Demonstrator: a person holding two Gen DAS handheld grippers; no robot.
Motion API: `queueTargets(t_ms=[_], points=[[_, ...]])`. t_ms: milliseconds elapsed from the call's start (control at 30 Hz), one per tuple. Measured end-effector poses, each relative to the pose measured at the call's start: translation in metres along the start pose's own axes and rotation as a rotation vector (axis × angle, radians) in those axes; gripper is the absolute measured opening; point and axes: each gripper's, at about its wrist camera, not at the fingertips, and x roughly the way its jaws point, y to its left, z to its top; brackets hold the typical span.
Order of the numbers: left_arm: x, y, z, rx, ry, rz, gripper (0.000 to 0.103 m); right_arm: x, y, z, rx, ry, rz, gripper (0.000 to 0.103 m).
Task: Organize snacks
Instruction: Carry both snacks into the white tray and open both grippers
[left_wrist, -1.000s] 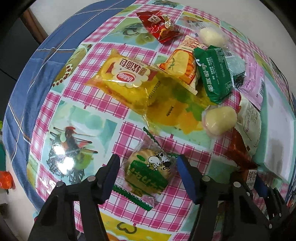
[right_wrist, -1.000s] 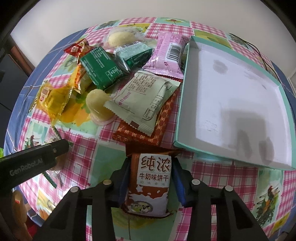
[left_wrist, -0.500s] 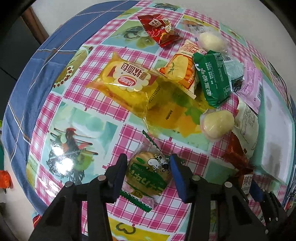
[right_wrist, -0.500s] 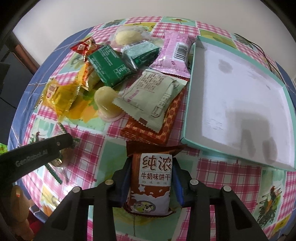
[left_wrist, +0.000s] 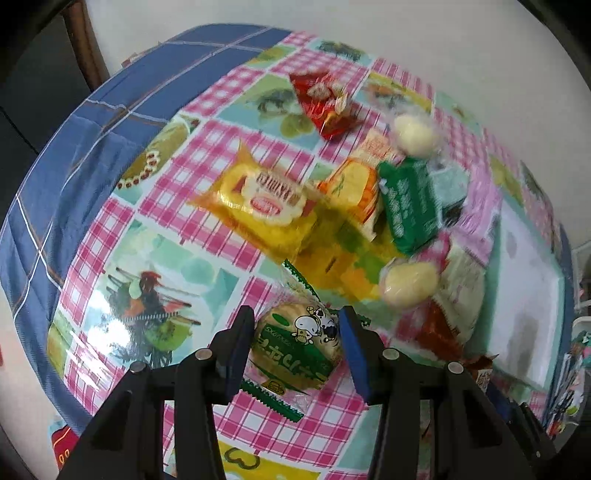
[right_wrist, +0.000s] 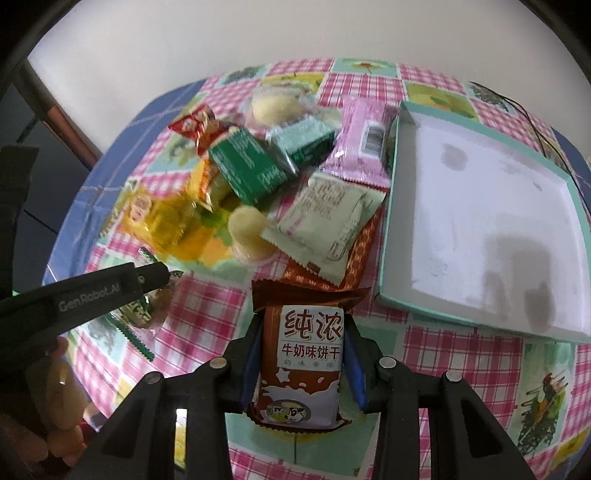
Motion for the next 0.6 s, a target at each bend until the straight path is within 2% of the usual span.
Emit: queueTargets(t_ms=[200, 267, 467, 600], points=[[-0.023, 0.0, 0.007, 0.012, -0.059, -0.023, 0.049, -0.013, -0.011, 0.009, 0.039, -0.055, -0.007, 0.042], [-0.029, -0.006, 0.009, 0.028, -0.072, -0.032, 0.049, -0.017, -0.021, 0.014, 0.064, -0.083, -0.034, 0.042], [-0.038, -0.045, 0.008, 0.11, -0.097, -0.055, 0.049, -0.031, -0.057, 0.027, 0.147, -0.145, -0.128, 0.042], [-0.035, -0.094, 0.015, 0.182, -0.117, -0.066, 0.049, -0.031, -0.081, 0.037, 0.203, -0.153, -0.171, 0.042]])
